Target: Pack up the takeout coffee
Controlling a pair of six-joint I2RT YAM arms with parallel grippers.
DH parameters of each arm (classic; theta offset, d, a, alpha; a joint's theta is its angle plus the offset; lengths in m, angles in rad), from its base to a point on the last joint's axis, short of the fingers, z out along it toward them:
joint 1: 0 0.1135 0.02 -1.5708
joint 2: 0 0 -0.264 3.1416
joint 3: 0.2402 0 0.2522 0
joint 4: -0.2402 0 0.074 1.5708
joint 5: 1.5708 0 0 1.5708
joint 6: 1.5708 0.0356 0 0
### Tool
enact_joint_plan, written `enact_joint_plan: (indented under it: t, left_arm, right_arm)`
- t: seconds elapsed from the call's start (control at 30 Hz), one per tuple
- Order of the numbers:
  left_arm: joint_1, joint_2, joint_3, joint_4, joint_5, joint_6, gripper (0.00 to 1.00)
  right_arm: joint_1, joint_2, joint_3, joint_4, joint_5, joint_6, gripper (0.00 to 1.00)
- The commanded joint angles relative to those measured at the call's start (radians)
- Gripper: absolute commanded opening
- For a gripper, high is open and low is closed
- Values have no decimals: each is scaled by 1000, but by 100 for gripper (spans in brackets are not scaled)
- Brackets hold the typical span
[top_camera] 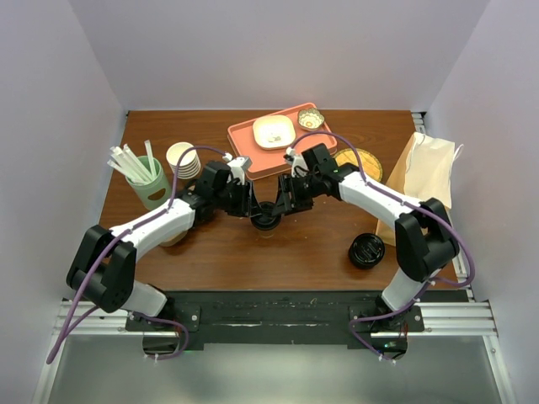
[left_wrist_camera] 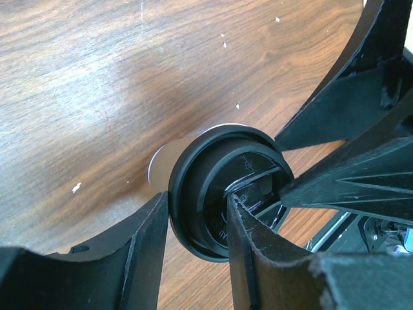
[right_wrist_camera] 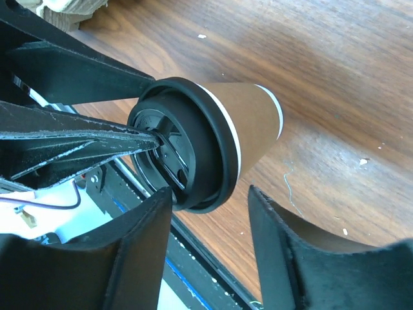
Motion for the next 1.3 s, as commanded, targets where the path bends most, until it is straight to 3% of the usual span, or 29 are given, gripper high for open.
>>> enact_joint_plan:
  t: [0.0, 0.1, 0.23, 0.33, 0.8, 0.9, 1.1, 1.27]
  left_arm:
    - [8, 53, -24, -110, -90, 64, 41]
    - [7, 59, -21, -116, -90, 67, 41]
    - [7, 62, -23, -119, -90, 67, 41]
    - [7, 63, -21, -119, -90, 66, 41]
    - [-12, 77, -21, -123, -95, 52, 41]
    - [-19, 83, -23, -123, -99, 47, 41]
    - [-29, 117, -26, -128, -122, 44, 40]
    - [-30, 148, -38, -131, -135, 43, 39]
  right_arm:
    - [-19, -55, 10, -35, -26, -7, 57]
    - [-41, -61, 12, -44, -19, -7, 58]
    - [-71, -76, -11, -32, -45, -7, 42]
    - [-71, -57, -26, -21, -94, -23, 36]
    - [-71, 20, -77, 72, -207, -7, 39]
    - [-73, 31, -83, 79, -185, 5, 36]
    - [-71, 40, -127, 80, -61, 30, 21]
    - [-71, 25, -216, 96, 61, 54, 18]
